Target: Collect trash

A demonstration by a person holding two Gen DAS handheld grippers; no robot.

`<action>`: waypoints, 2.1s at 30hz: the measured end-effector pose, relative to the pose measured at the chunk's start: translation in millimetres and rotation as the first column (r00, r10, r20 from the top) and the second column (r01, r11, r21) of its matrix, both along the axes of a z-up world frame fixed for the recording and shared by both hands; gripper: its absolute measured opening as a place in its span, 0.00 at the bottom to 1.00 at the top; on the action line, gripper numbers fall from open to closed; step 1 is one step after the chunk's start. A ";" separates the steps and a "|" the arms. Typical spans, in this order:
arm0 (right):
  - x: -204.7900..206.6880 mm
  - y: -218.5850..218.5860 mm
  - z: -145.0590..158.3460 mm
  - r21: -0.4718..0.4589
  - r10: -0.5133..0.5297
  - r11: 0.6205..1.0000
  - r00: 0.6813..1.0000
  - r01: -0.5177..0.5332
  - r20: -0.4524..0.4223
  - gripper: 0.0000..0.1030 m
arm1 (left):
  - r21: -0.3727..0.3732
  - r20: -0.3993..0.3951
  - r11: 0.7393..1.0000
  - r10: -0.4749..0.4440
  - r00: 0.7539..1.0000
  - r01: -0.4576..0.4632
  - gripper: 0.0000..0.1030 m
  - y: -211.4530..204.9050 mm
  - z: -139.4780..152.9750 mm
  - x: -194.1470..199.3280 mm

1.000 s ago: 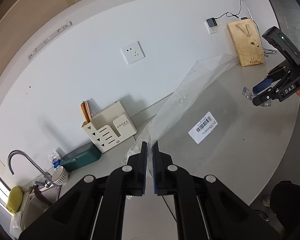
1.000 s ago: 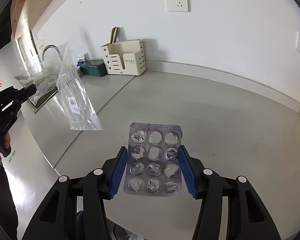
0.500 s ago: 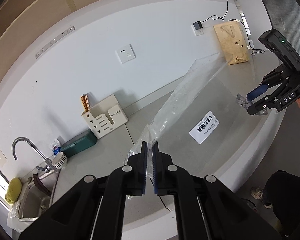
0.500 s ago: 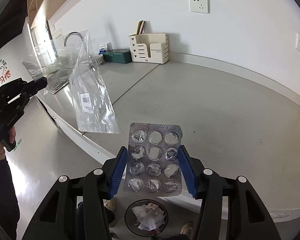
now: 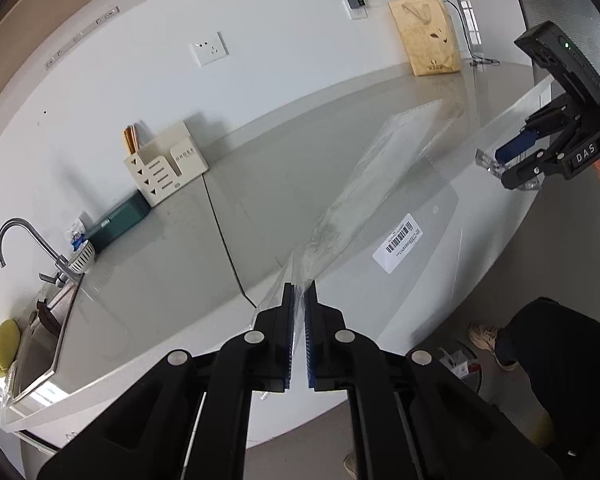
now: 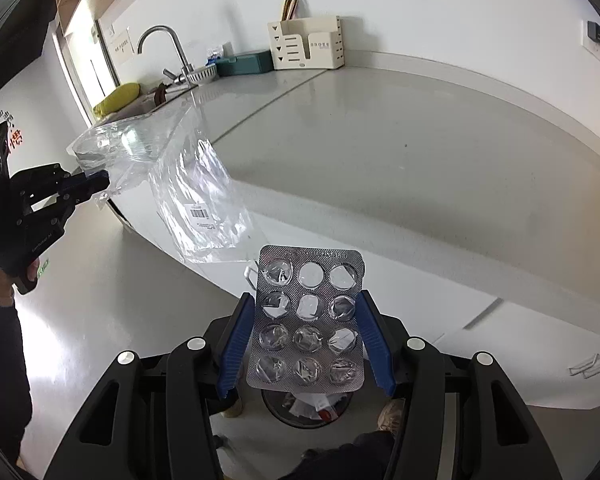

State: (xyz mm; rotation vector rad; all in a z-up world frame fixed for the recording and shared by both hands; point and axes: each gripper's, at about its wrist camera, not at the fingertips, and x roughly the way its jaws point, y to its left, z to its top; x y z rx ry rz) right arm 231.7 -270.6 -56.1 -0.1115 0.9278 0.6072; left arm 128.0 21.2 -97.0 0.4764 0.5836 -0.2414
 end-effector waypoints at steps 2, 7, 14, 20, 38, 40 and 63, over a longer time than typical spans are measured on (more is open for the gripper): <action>-7.2 -4.9 -13.0 -0.006 0.007 1.000 1.000 -0.007 -0.016 0.54 | 0.006 -0.043 1.000 0.002 0.999 -0.002 0.06 -0.7 -21.8 -5.1; -17.0 -12.0 -49.1 -0.052 0.024 0.998 0.999 -0.026 -0.045 0.54 | -0.016 -0.130 1.000 0.008 0.991 -0.010 0.06 -2.7 -71.2 -8.3; -14.1 -16.9 -111.1 -0.047 0.044 0.998 0.990 -0.051 -0.130 0.54 | -0.037 -0.288 0.999 0.009 0.957 -0.021 0.06 -17.8 -155.8 5.6; -7.8 -2.2 -188.6 -0.068 0.112 0.989 0.965 -0.131 -0.236 0.54 | -0.127 -0.452 0.990 0.002 0.892 -0.067 0.06 -29.0 -247.1 35.5; 48.4 82.6 -423.8 -0.151 0.224 0.916 0.786 -0.371 -0.576 0.54 | -0.134 -0.811 0.965 0.023 0.585 -0.224 0.11 -90.3 -516.8 91.7; 50.2 83.7 -436.5 -0.178 0.218 0.904 0.777 -0.389 -0.590 0.64 | -0.198 -0.841 0.942 -0.021 0.541 -0.272 0.57 -82.1 -523.0 93.1; 12.9 75.2 -434.9 -0.306 0.211 0.855 0.819 -0.419 -0.533 0.97 | -0.217 -0.811 0.918 0.019 0.584 -0.331 0.96 -58.0 -497.0 86.8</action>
